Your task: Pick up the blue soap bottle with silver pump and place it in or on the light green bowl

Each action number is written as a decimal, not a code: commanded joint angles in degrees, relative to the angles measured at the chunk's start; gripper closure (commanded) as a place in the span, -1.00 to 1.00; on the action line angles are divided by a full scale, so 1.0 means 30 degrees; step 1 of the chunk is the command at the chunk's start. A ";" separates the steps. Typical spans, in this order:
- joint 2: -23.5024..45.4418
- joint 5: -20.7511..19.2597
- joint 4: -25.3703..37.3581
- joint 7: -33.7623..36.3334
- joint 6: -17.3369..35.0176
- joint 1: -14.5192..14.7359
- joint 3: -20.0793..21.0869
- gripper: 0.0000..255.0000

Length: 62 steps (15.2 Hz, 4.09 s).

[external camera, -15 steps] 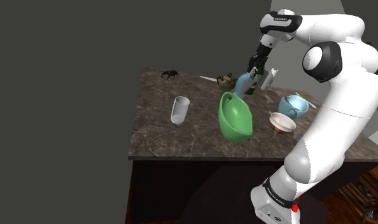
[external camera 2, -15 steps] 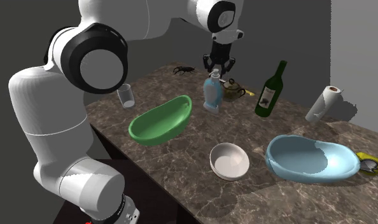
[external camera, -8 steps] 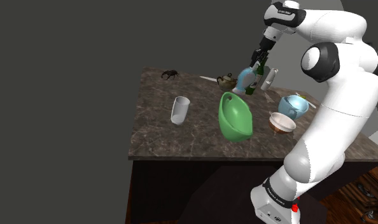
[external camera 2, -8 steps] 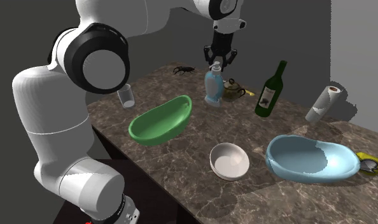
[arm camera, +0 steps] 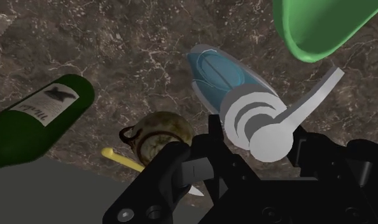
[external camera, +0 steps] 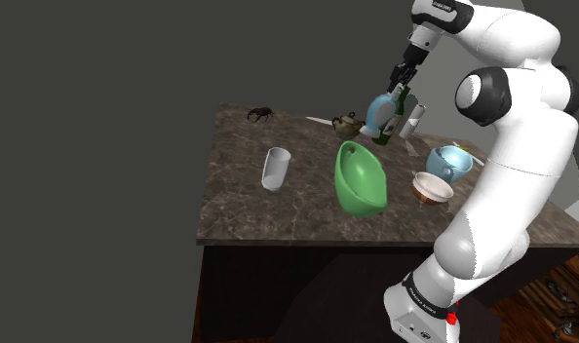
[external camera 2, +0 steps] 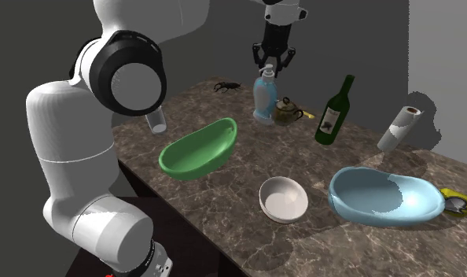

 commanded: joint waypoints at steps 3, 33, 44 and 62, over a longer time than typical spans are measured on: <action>0.0650 0.0342 0.2000 0.0020 -0.1401 -0.0426 -0.0012 1.00; -0.9924 -0.4222 -0.2862 0.7369 -0.5628 0.4626 0.3323 1.00; -1.2459 -0.4739 -0.7210 0.8530 -0.3705 0.4801 0.4331 1.00; -1.4790 -0.5221 -1.4214 0.8692 0.1017 0.4542 0.4481 1.00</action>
